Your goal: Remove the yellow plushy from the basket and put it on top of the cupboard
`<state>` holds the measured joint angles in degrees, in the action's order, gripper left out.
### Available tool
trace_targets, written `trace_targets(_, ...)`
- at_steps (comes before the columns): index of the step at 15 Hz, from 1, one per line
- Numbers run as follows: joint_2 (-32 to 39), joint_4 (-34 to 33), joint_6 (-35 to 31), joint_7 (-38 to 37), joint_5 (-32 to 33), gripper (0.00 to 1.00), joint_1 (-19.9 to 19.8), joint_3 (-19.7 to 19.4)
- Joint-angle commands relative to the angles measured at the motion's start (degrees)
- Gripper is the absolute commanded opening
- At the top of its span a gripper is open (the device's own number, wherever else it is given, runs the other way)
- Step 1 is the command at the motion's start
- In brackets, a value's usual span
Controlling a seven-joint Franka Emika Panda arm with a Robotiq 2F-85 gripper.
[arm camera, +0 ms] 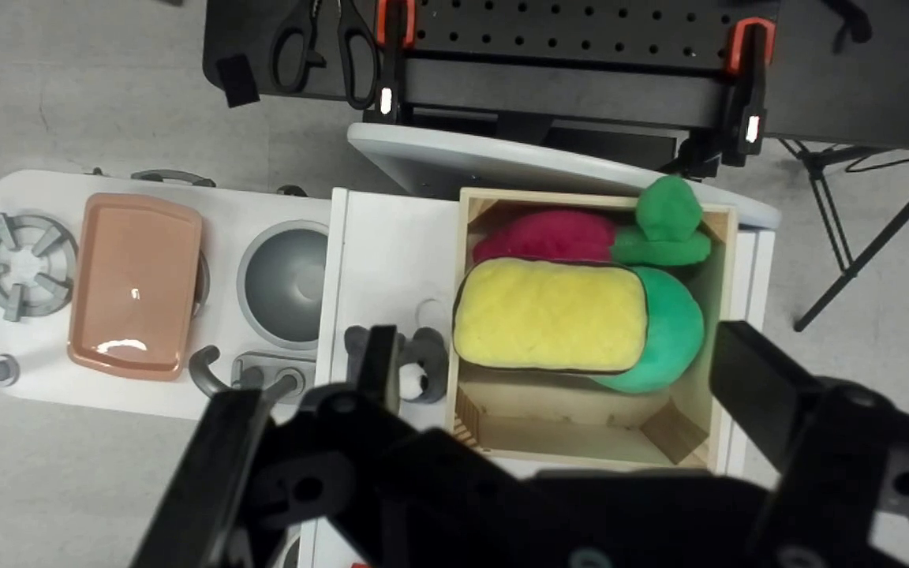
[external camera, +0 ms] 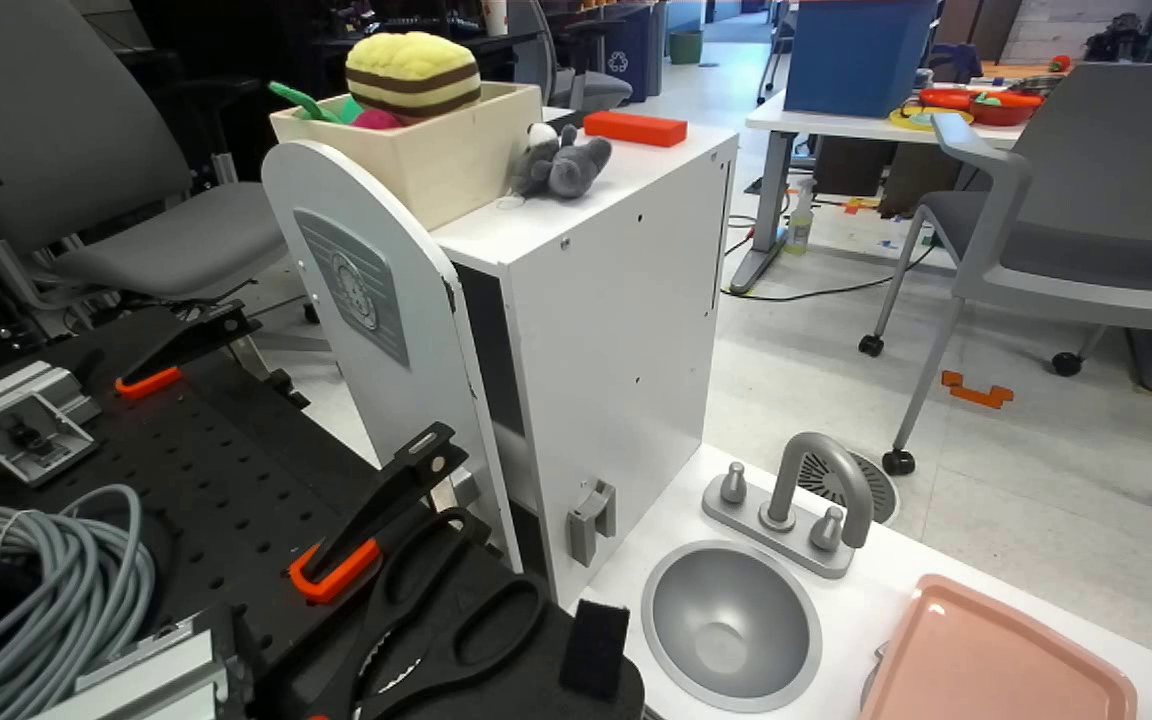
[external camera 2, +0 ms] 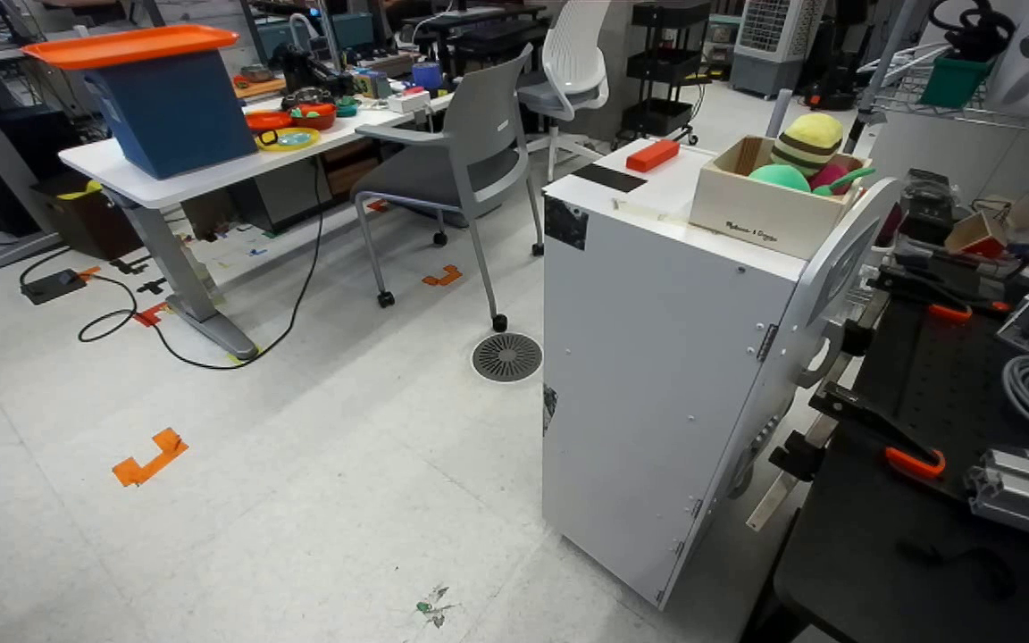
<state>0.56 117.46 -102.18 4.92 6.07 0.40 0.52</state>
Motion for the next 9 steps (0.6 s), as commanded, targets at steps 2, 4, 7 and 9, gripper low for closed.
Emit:
trace_targets(2, 2.6, -1.9, 1.0, 0.8, 0.2, 1.00, -0.6, -0.7)
trace_targets(4, 3.6, -1.7, 0.9, 1.7, 1.5, 1.00, -0.9, -0.9)
trace_targets(7, 4.3, -0.9, 1.2, 2.9, 2.7, 1.00, -0.9, -0.8)
trace_targets(9, 3.9, 0.0, 0.3, 3.6, 3.5, 1.00, -0.7, -0.6)
